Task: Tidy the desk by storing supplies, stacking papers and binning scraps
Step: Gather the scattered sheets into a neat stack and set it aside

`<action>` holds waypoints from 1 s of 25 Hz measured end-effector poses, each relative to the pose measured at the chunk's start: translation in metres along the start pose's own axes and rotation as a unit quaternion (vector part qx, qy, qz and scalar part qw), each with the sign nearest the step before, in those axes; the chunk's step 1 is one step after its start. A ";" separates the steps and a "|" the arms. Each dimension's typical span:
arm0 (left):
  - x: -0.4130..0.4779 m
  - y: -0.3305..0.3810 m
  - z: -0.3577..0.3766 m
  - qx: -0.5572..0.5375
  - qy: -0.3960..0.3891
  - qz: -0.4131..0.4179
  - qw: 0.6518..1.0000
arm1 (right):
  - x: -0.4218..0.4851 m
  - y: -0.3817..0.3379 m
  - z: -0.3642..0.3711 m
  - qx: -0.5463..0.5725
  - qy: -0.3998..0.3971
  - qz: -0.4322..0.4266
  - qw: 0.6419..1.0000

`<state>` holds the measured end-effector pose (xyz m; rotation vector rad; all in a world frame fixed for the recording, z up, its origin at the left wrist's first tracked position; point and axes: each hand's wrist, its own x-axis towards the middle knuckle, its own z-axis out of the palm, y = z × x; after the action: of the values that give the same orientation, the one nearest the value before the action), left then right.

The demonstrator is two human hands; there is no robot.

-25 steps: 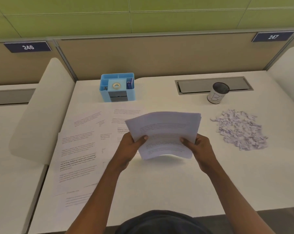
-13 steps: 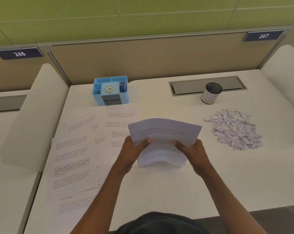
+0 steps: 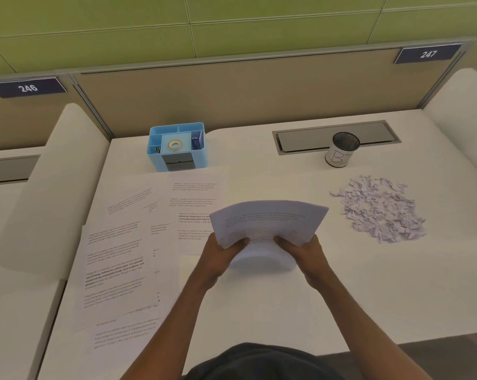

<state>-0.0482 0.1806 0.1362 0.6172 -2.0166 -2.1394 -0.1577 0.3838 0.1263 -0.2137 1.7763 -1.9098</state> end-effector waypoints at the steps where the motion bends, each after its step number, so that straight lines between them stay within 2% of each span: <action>1: 0.000 -0.004 0.000 -0.004 0.004 0.002 1.000 | 0.000 0.002 -0.001 -0.003 0.001 0.004 1.000; 13: -0.010 -0.044 -0.004 -0.003 -0.005 -0.056 0.998 | -0.006 0.029 -0.004 -0.036 -0.017 0.040 0.998; 18: -0.010 -0.053 -0.026 0.022 0.017 -0.100 0.995 | -0.003 0.030 0.003 -0.083 -0.040 0.093 0.991; 22: -0.022 -0.056 -0.061 -0.068 0.078 -0.113 0.988 | 0.005 0.038 0.030 -0.114 -0.049 0.128 0.984; 25: -0.035 -0.061 -0.096 -0.112 0.126 -0.132 0.977 | 0.009 0.040 0.061 -0.135 -0.100 0.127 0.978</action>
<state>0.0309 0.1104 0.0820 1.1081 -1.6102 -2.2503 -0.1274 0.3257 0.0934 -0.2509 1.8227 -1.4171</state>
